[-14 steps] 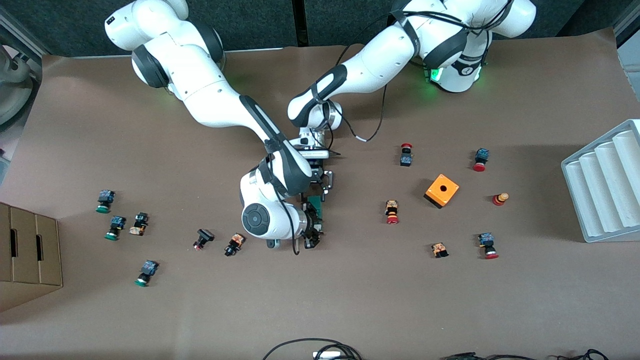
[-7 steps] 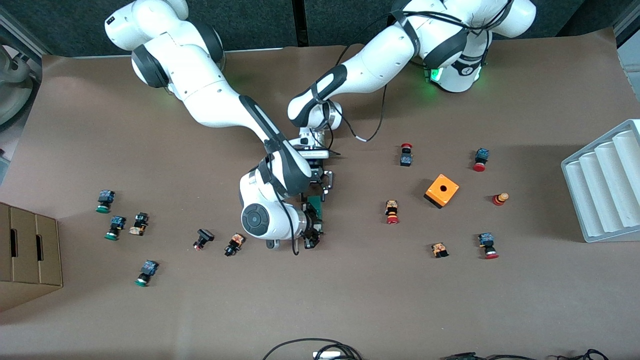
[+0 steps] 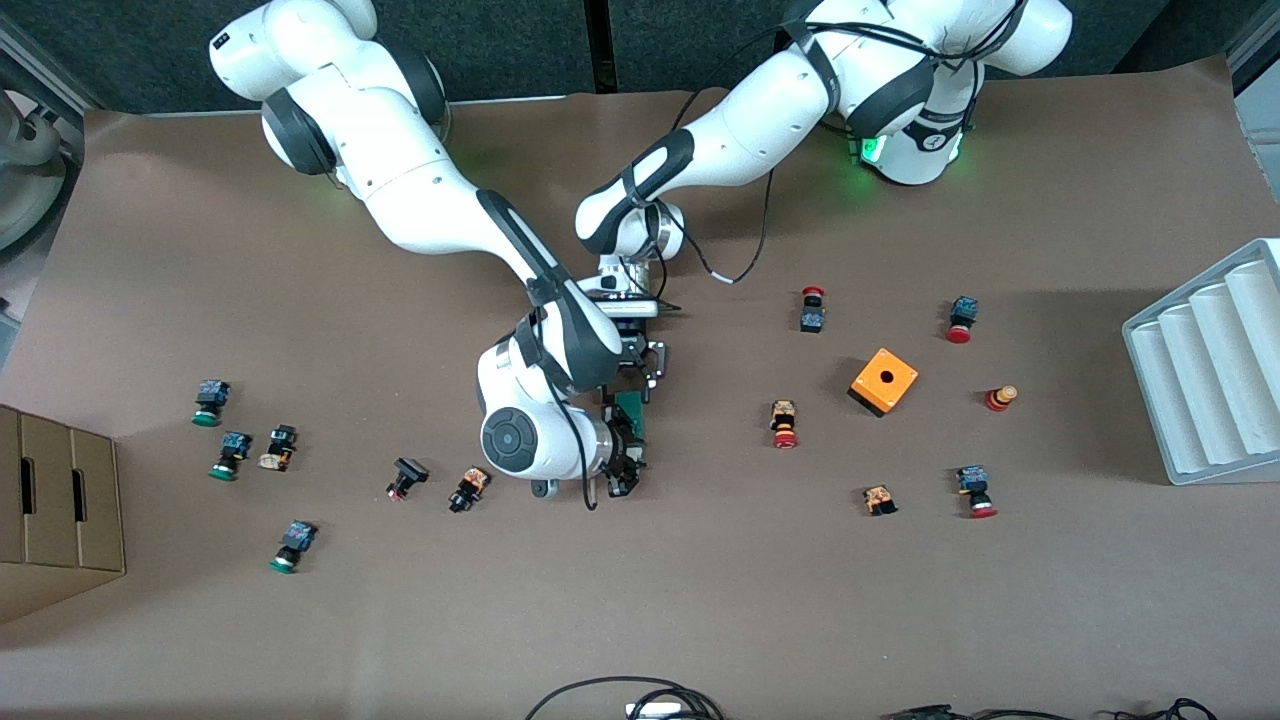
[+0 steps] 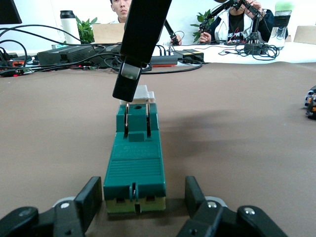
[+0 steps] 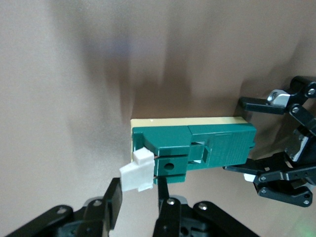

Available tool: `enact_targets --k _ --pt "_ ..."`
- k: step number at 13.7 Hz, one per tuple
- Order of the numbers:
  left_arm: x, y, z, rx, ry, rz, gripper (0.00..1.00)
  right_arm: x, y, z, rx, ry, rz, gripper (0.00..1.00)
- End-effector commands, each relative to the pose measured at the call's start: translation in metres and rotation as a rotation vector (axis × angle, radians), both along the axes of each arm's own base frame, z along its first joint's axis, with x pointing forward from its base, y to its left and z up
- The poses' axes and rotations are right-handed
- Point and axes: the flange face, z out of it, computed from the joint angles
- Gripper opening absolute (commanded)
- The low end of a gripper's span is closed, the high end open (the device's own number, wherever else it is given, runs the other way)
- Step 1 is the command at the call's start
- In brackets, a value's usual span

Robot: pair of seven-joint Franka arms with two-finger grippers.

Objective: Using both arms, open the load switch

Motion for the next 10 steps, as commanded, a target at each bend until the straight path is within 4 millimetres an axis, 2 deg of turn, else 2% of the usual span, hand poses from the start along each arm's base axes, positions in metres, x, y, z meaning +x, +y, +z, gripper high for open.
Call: enact_targets --k 1,4,10 --pt "-0.006 0.0 -0.02 0.003 0.01 -0.009 0.77 -0.005 0.0 0.009 -0.005 0.039 0.028 0.36" --pt "-0.006 0.001 -0.02 0.004 0.009 -0.008 0.77 -0.006 -0.002 0.006 -0.007 0.041 0.038 0.36" --pt "-0.006 0.0 -0.02 0.003 0.01 -0.009 0.77 -0.008 -0.002 0.017 -0.011 0.044 0.054 0.35"
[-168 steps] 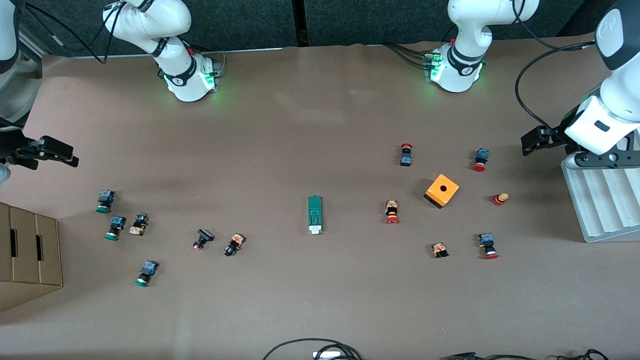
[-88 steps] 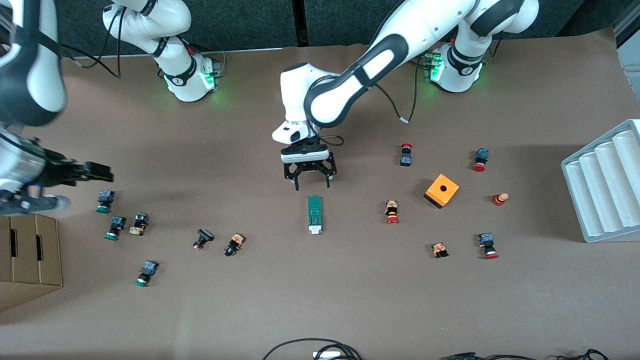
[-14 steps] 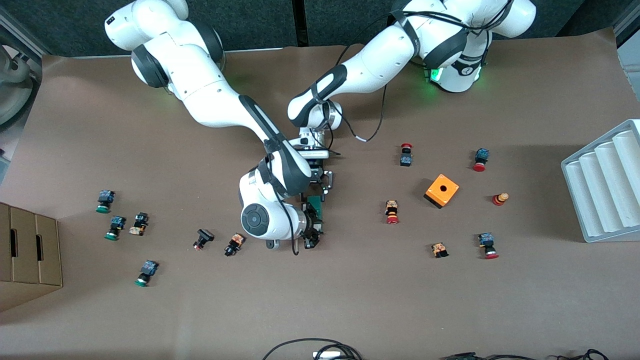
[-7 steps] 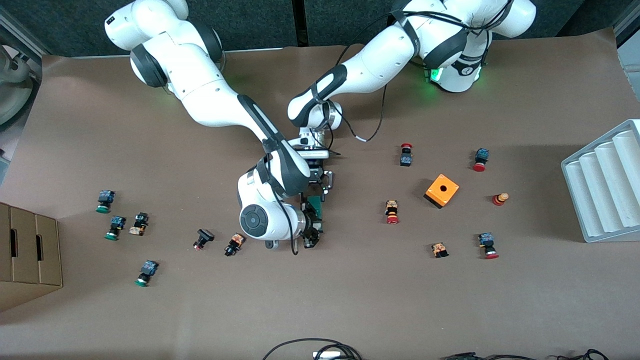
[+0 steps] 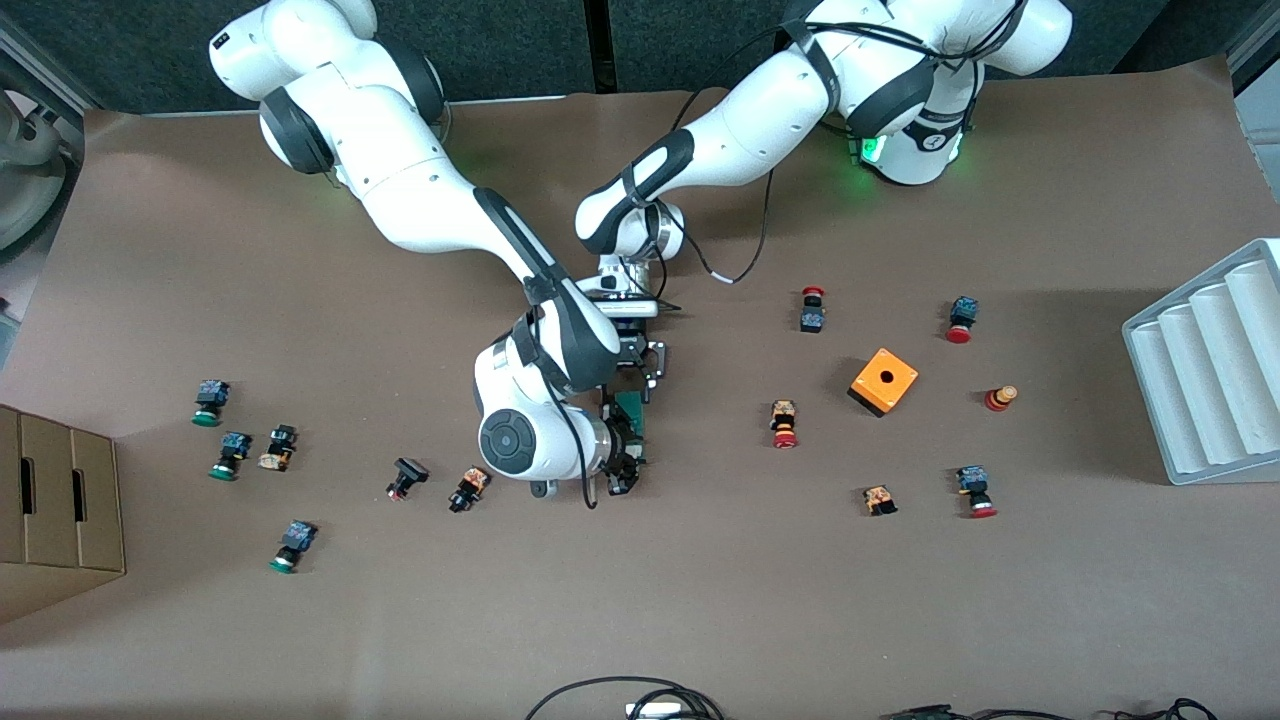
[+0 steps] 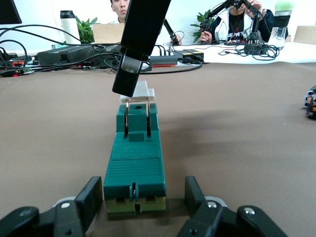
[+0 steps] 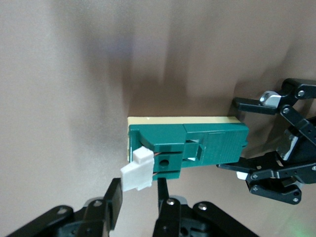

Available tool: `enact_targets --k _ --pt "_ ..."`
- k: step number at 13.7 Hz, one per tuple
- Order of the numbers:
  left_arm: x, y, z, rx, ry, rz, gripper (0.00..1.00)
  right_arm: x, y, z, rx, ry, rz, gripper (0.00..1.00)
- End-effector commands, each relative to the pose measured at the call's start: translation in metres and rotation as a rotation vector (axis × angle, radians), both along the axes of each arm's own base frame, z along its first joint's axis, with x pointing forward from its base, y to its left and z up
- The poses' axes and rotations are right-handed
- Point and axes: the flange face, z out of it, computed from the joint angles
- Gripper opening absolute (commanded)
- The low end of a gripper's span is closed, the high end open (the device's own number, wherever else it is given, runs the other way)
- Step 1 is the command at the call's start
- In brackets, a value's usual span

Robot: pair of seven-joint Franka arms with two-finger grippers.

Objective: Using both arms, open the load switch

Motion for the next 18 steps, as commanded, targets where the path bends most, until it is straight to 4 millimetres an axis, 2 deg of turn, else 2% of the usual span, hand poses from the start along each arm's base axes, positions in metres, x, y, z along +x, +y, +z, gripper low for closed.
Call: enact_targets --k 1,18 --pt "-0.006 0.0 -0.02 0.003 0.01 -0.009 0.77 -0.008 -0.001 0.012 -0.011 0.036 0.032 0.35" --pt "-0.006 0.0 -0.019 0.002 0.009 -0.009 0.77 -0.017 -0.002 0.023 -0.017 0.042 0.068 0.31"
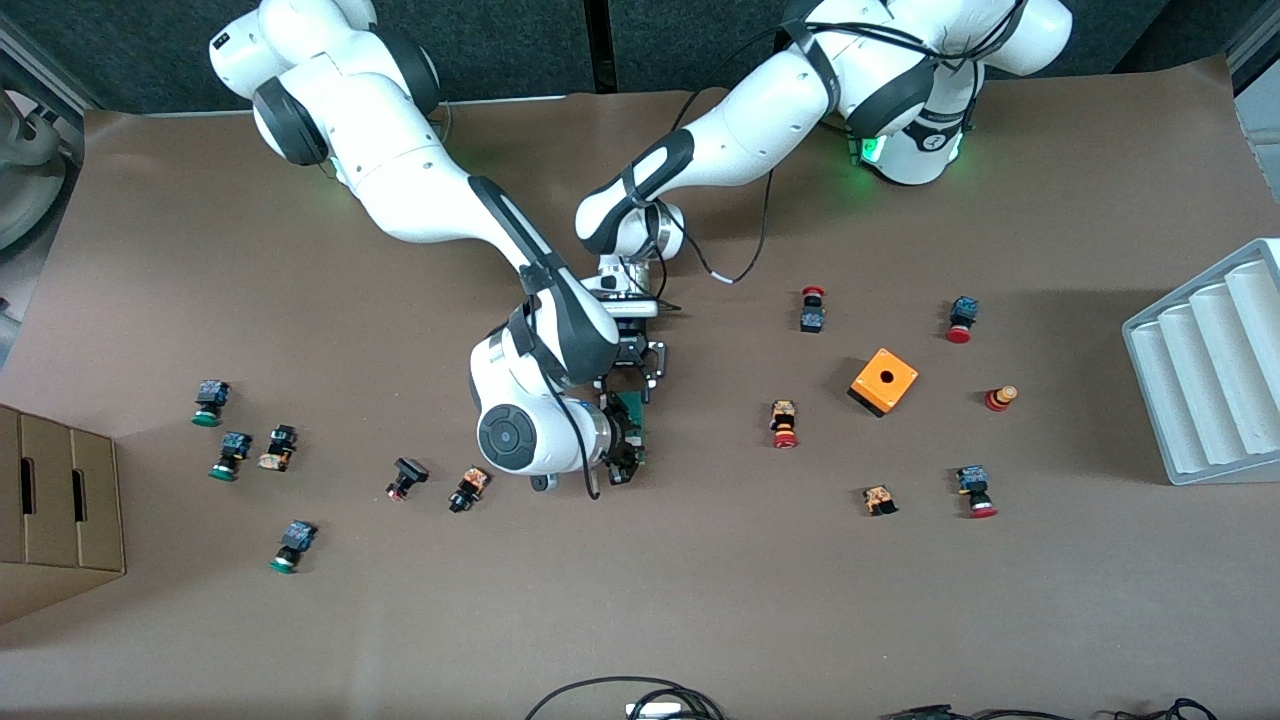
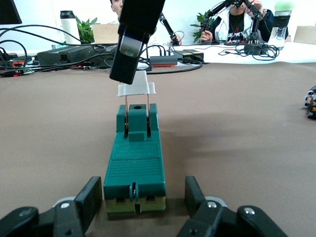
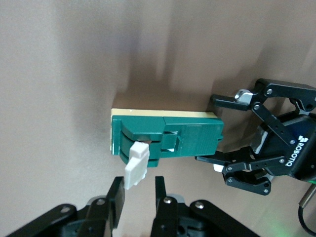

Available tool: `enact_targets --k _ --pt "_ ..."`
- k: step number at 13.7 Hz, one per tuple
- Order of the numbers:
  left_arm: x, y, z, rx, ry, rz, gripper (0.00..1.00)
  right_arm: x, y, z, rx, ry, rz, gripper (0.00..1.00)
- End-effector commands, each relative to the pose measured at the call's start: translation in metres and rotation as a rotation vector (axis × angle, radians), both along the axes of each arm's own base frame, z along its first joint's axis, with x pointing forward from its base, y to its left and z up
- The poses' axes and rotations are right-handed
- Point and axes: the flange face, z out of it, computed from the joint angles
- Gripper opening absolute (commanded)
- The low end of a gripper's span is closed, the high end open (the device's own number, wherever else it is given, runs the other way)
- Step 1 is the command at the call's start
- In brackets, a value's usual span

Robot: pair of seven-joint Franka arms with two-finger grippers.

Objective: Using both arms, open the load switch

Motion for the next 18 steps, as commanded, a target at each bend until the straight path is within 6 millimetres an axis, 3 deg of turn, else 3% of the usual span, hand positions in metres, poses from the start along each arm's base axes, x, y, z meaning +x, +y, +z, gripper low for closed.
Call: enact_targets --k 1,18 --pt "-0.006 0.0 -0.019 0.002 0.01 -0.009 0.77 -0.009 -0.005 0.008 -0.017 0.017 0.02 0.31" --pt "-0.003 -0.001 -0.016 -0.043 -0.015 0.022 0.77 -0.03 0.001 0.009 -0.043 0.025 0.07 0.31"
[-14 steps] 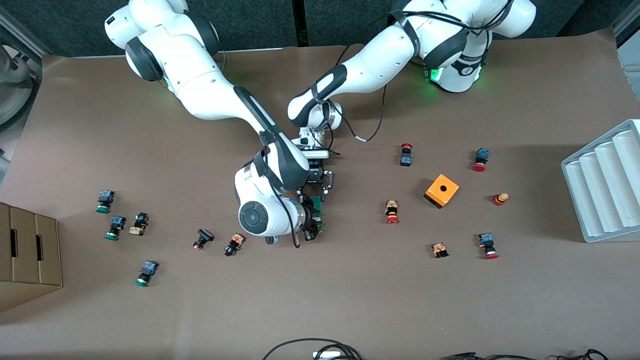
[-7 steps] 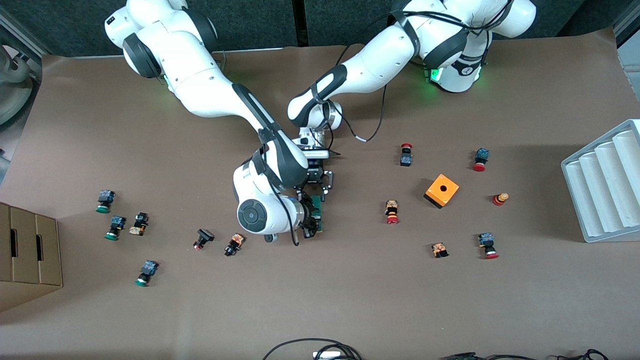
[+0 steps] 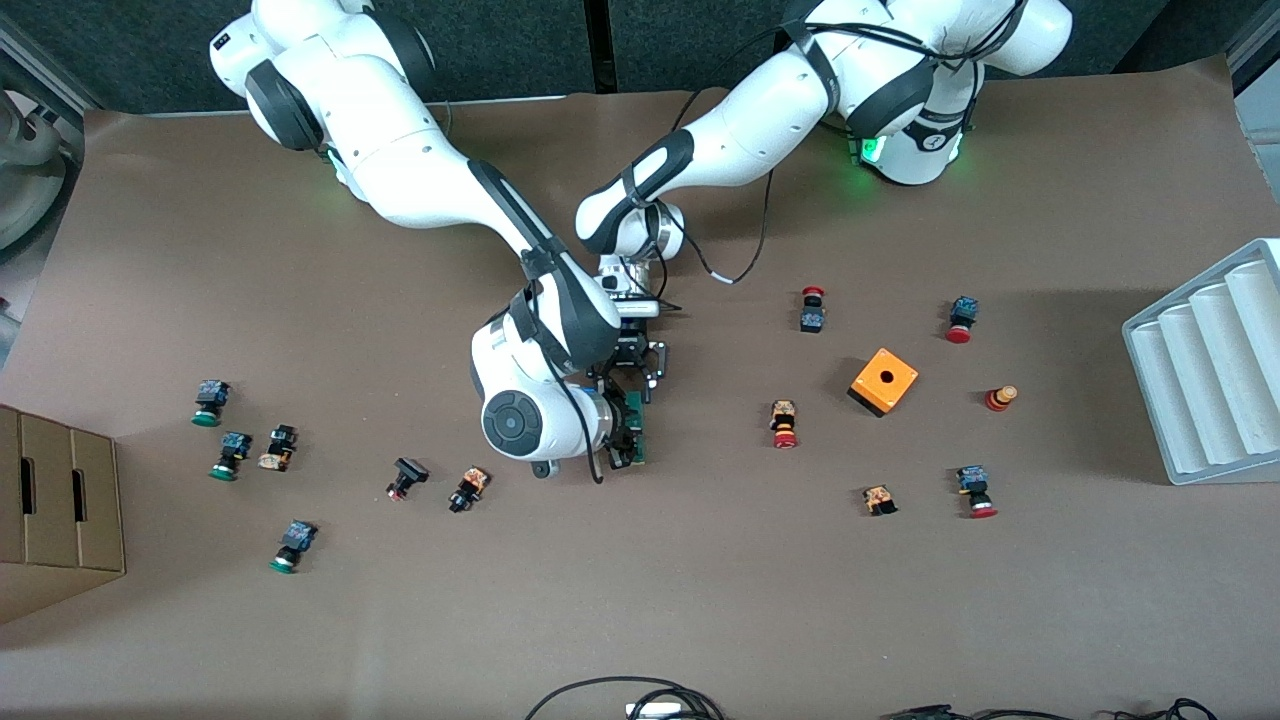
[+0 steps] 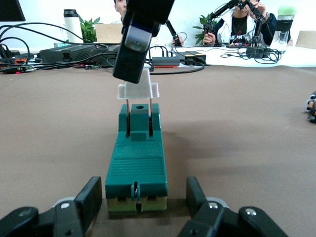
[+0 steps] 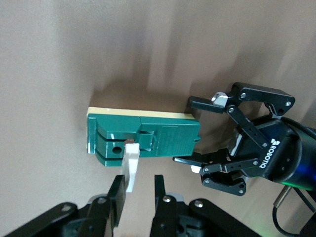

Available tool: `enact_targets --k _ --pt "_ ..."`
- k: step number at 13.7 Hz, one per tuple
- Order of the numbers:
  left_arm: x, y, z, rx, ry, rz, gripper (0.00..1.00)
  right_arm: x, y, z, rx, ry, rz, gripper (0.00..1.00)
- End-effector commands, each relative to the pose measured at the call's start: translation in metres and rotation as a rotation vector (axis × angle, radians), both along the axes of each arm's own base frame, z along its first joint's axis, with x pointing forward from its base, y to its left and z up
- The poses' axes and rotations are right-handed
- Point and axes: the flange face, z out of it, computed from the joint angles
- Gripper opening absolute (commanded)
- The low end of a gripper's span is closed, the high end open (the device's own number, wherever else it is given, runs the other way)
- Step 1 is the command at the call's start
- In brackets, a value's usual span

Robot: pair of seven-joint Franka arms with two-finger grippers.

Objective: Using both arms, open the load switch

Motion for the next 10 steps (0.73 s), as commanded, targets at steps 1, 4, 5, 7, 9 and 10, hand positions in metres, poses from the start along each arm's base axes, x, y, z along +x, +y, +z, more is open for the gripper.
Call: enact_targets --k 1,4,5,7,9,10 --pt "-0.002 -0.001 -0.013 -0.012 -0.01 0.008 0.77 -0.012 -0.001 0.003 -0.03 0.006 0.032 0.31" --pt "-0.003 -0.001 -0.014 -0.009 -0.017 0.01 0.76 -0.017 0.001 0.0 -0.038 0.009 0.041 0.31" --pt "-0.004 -0.002 -0.014 -0.009 -0.017 0.009 0.76 -0.02 0.004 0.001 -0.037 0.008 0.047 0.31" --pt "-0.005 -0.002 -0.014 -0.008 -0.016 0.008 0.76 -0.024 0.005 0.0 -0.049 0.005 0.057 0.31" --pt "-0.005 -0.002 -0.014 -0.008 -0.016 0.008 0.76 -0.025 0.003 0.002 -0.05 0.006 0.059 0.31" --pt "-0.005 -0.002 -0.014 -0.007 -0.016 0.008 0.76 -0.026 0.004 0.003 -0.049 0.006 0.061 0.31"
